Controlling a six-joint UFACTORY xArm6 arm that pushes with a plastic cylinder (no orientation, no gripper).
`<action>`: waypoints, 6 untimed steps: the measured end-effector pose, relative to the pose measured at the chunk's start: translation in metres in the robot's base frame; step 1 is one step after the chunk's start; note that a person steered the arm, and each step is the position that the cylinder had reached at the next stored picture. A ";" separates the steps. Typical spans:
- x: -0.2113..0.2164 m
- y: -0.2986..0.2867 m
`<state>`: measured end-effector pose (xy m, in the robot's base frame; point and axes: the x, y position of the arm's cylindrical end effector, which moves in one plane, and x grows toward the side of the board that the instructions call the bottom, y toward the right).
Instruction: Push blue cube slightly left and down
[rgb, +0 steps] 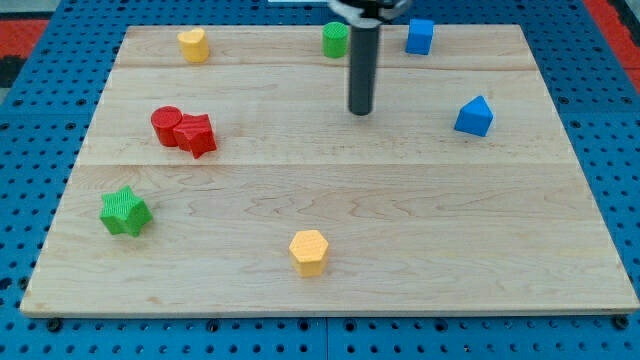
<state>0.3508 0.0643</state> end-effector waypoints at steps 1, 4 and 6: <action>-0.036 0.061; -0.157 0.109; -0.157 0.047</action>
